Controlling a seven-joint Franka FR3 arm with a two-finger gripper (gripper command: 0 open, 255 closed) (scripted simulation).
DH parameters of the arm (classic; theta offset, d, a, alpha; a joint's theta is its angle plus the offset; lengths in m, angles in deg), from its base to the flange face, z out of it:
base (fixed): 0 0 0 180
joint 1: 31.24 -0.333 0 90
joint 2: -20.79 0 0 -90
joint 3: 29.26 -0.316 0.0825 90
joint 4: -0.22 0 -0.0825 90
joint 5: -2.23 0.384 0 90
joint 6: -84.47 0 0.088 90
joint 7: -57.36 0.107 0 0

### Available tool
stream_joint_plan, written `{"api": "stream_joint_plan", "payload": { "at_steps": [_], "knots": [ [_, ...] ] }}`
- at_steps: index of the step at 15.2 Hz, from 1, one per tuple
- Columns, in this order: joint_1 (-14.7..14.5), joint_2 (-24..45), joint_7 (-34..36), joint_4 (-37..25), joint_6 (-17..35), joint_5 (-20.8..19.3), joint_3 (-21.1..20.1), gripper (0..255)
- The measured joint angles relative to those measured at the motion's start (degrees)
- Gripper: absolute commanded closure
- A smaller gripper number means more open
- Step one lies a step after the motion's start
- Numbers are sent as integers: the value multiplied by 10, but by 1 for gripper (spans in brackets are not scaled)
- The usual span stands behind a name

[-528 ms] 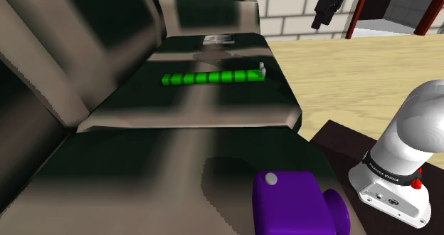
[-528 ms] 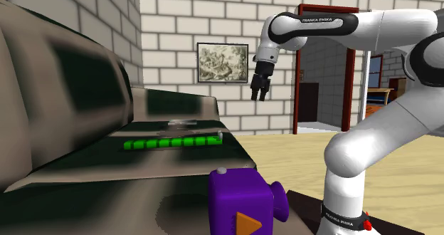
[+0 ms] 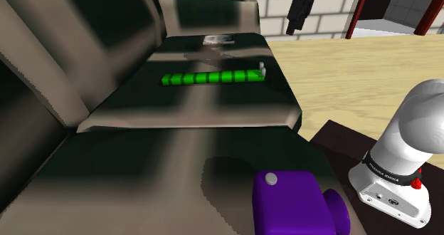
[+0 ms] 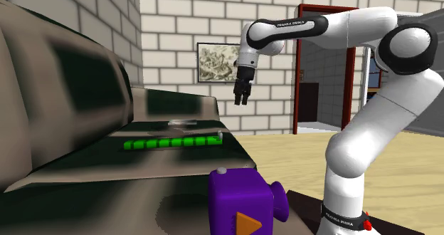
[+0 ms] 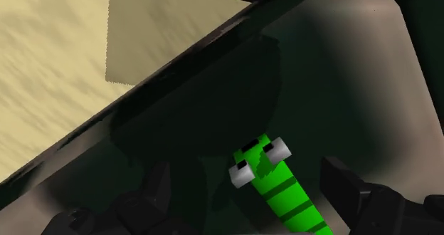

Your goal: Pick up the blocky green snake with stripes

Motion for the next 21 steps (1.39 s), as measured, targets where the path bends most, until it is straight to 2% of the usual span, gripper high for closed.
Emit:
{"api": "stream_joint_plan", "payload": {
  "at_steps": [10,17,21],
  "knots": [
    [-47,223,-54,-141,36,13,-29,0],
    [-75,366,-83,-267,22,10,-56,0],
    [-92,463,-96,-363,5,2,-72,0]
  ]
}}
